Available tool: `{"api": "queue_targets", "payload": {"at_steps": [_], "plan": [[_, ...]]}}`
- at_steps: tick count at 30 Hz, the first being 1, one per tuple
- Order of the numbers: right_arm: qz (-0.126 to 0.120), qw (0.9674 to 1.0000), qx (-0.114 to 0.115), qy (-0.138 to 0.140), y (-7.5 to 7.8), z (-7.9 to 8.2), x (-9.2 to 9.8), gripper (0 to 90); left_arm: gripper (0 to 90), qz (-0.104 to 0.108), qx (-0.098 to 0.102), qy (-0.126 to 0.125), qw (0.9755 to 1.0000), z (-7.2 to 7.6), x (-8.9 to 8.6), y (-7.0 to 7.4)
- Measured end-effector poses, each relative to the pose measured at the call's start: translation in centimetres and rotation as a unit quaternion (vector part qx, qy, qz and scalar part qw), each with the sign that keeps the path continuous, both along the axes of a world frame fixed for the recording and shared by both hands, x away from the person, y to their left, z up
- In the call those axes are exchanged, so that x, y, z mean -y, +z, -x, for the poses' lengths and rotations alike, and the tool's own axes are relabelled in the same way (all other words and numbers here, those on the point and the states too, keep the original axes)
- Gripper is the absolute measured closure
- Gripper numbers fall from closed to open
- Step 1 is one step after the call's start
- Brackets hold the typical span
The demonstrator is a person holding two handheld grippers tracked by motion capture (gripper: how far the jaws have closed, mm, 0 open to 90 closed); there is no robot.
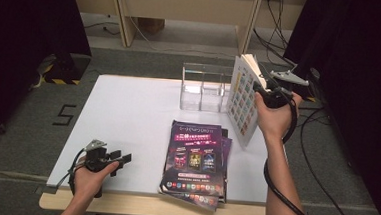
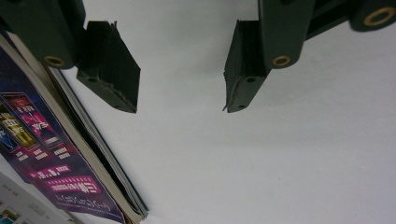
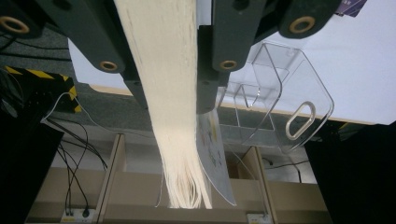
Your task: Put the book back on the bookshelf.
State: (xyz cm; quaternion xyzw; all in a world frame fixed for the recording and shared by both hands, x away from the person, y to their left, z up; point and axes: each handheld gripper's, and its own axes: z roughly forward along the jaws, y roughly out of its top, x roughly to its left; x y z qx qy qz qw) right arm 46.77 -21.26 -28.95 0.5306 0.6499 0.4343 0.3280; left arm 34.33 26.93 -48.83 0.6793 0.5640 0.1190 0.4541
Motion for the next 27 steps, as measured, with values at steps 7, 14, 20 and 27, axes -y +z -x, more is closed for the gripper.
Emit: {"api": "queue_targets", "payload": {"at_steps": [7, 14, 20, 27], "plan": [[-0.004, 1.0000, 0.005, -0.006, 0.30, -0.26, -0.18, 74.3, 44.6, -0.001, 0.001, 0.000, 1.0000, 0.04, -0.06, 0.10], [-0.007, 0.9999, 0.007, -0.009, 0.15, -0.58, -0.49, 74.3, 44.6, 0.001, 0.003, 0.004, 1.0000, 0.03, -0.32, 0.24], [-0.009, 0.9999, 0.010, -0.009, 0.26, -0.81, -0.81, 74.3, 44.6, 0.002, 0.002, 0.001, 1.0000, -0.05, -0.22, 0.13], [-0.012, 0.9998, 0.010, -0.014, 0.45, -1.05, -0.90, 74.3, 44.6, 0.000, 0.003, 0.002, 1.0000, -0.01, -0.36, 0.26]]}}
